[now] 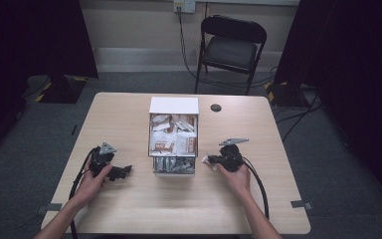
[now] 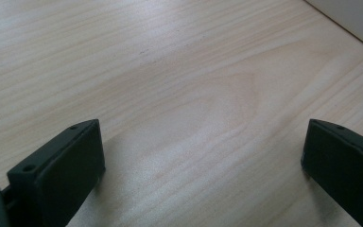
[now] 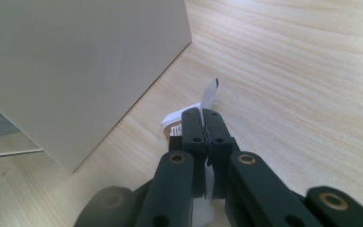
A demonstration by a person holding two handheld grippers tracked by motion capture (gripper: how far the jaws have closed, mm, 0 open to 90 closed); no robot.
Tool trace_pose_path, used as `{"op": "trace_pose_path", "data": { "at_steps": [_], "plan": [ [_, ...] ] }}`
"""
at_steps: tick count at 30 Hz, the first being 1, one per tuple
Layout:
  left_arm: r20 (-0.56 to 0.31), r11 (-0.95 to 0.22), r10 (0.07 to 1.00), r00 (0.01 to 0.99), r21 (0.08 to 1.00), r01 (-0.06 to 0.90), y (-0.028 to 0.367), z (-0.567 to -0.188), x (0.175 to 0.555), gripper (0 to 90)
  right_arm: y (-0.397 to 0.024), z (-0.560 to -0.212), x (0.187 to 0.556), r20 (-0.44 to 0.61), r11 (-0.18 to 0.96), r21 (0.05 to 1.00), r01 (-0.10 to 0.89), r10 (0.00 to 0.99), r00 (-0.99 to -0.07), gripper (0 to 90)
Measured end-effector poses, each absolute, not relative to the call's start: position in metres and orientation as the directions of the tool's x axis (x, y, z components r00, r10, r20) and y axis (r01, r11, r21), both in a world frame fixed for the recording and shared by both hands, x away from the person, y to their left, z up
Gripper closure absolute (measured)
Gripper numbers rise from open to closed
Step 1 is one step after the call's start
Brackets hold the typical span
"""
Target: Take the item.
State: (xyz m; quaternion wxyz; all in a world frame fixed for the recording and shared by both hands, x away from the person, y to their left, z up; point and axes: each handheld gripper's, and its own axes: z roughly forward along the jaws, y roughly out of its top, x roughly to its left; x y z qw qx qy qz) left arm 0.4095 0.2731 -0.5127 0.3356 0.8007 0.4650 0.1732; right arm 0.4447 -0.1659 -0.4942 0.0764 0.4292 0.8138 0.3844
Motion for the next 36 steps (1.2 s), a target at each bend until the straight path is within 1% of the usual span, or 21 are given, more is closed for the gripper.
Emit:
{"op": "trace_pose_path", "data": {
  "at_steps": [8, 16, 21, 24, 27, 28, 30, 36],
  "plan": [
    [-0.035, -0.342, 0.861, 0.507, 0.699, 0.628, 0.273, -0.513, 0.410, 0.0, -0.168, -0.495, 0.447, 0.202, 0.330, 0.686, 0.649, 0.770, -0.605, 82.5],
    [-0.035, -0.342, 0.861, 0.507, 0.699, 0.629, 0.273, -0.513, 0.410, 0.0, -0.170, -0.493, 0.447, 0.206, 0.304, 0.696, 0.651, 0.784, -0.586, 67.9],
    [-0.034, -0.342, 0.861, 0.508, 0.699, 0.628, 0.273, -0.513, 0.410, 0.0, -0.173, -0.491, 0.448, 0.209, 0.282, 0.704, 0.652, 0.795, -0.570, 61.9],
    [-0.035, -0.342, 0.861, 0.507, 0.699, 0.628, 0.273, -0.513, 0.410, 0.0, -0.175, -0.489, 0.448, 0.211, 0.268, 0.712, 0.649, 0.799, -0.563, 55.2],
    [-0.035, -0.342, 0.861, 0.507, 0.699, 0.628, 0.273, -0.513, 0.410, 0.0, -0.177, -0.485, 0.448, 0.228, 0.237, 0.723, 0.649, 0.805, -0.547, 45.3],
    [-0.035, -0.342, 0.861, 0.508, 0.699, 0.628, 0.273, -0.513, 0.410, 0.0, -0.178, -0.484, 0.448, 0.229, 0.234, 0.724, 0.649, 0.806, -0.546, 44.9],
    [-0.035, -0.342, 0.861, 0.507, 0.699, 0.628, 0.273, -0.513, 0.410, 0.0, -0.179, -0.480, 0.446, 0.233, 0.221, 0.729, 0.648, 0.810, -0.538, 41.0],
    [-0.035, -0.342, 0.861, 0.507, 0.699, 0.628, 0.273, -0.513, 0.410, 0.0, -0.186, -0.464, 0.436, 0.229, 0.193, 0.754, 0.628, 0.819, -0.526, 33.1]
  ]
}}
